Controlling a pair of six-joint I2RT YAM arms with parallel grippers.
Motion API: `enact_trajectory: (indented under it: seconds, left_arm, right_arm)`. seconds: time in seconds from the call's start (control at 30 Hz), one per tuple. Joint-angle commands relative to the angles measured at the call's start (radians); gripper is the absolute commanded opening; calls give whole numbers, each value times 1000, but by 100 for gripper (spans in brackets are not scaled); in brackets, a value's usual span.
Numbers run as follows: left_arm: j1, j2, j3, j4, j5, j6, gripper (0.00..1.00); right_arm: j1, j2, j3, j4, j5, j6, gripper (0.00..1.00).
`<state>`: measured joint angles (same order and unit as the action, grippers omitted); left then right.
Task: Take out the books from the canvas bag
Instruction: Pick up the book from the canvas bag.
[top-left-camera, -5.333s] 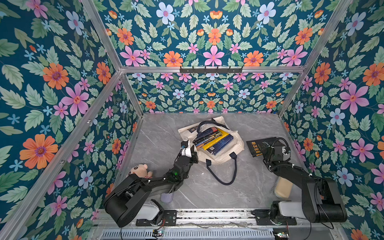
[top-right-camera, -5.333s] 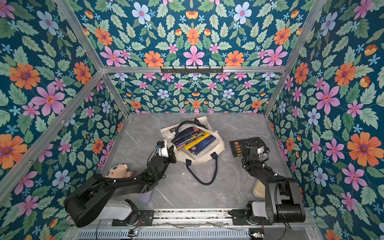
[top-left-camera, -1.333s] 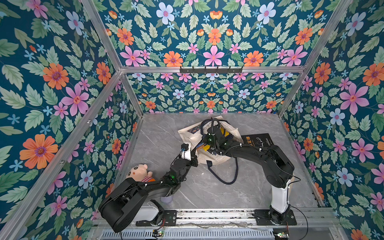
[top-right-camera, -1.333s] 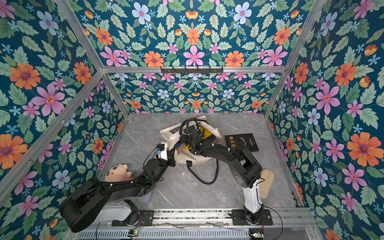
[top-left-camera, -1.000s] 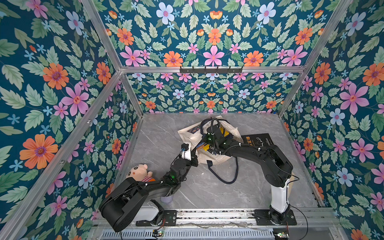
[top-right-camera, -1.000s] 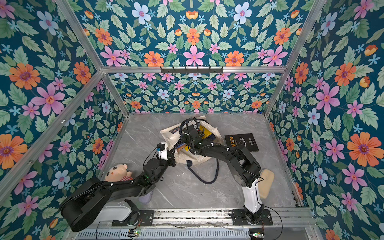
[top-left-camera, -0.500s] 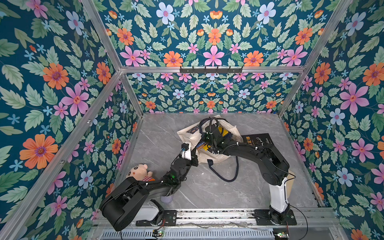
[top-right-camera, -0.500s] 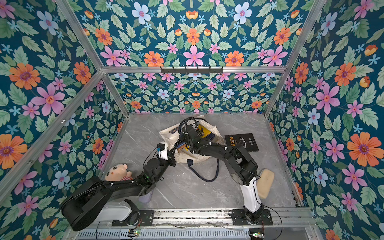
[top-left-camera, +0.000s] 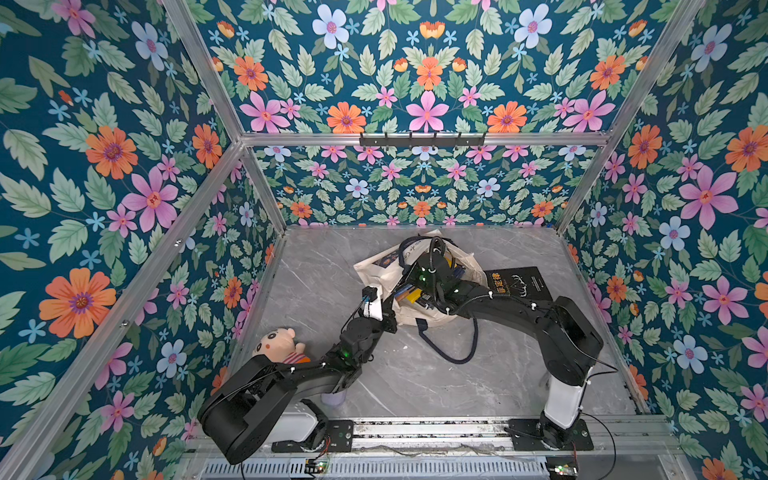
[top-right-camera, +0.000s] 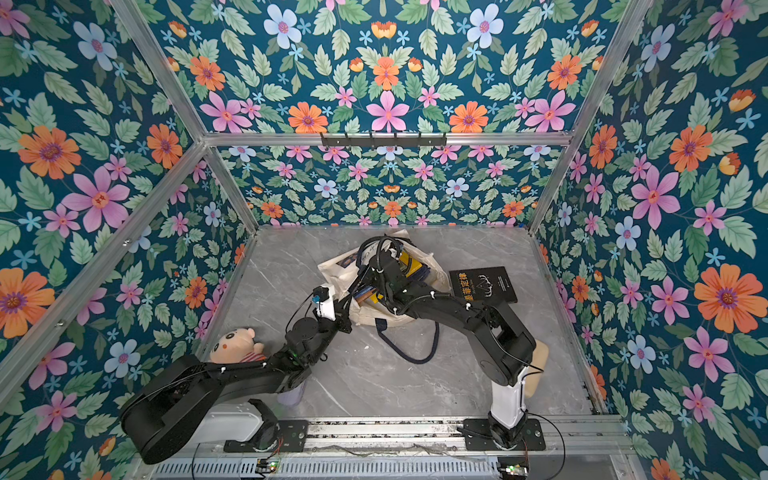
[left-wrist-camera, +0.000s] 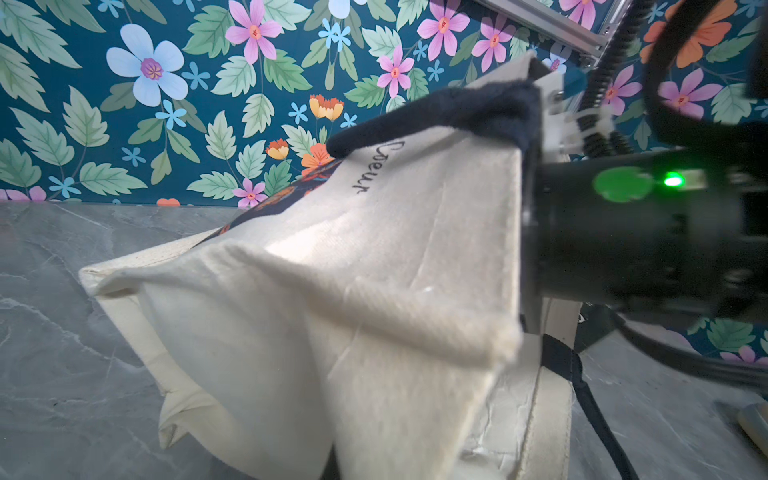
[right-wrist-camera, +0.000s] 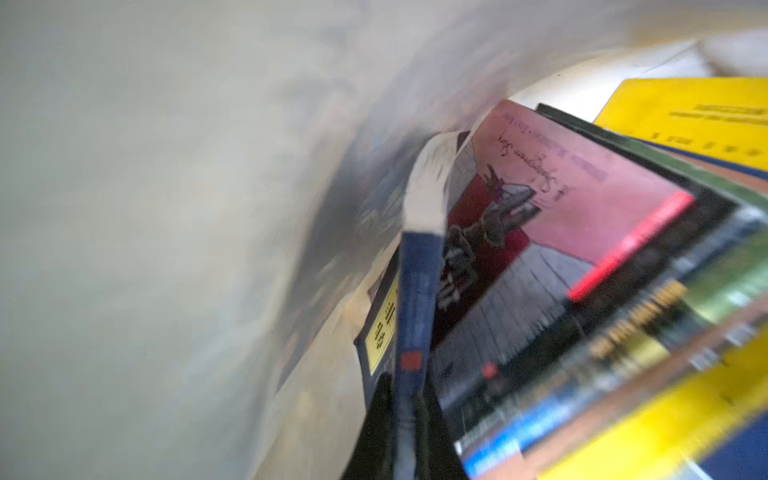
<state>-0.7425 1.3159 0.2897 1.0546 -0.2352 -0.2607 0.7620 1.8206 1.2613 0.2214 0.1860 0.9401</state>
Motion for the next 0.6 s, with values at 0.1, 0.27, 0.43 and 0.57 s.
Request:
enact_trajectory:
  seconds: [0.1,0.27,0.43,0.57]
  left_arm:
    - [0,-6,0,51,-34,-12,0]
    - [0,-6,0,48,-41,-17,0]
    - [0,-7,2,43,-48,-17,0]
    - [0,-5,4,39,-54,-18,0]
  right_arm:
    - [0,-121,-106,55,-22,-52,0]
    - [0,-236,-189,54,-47,-70,0]
    - [0,-322,-257,41,-72,-97,0]
    - [0,-407,-313,21,-74,-126,0]
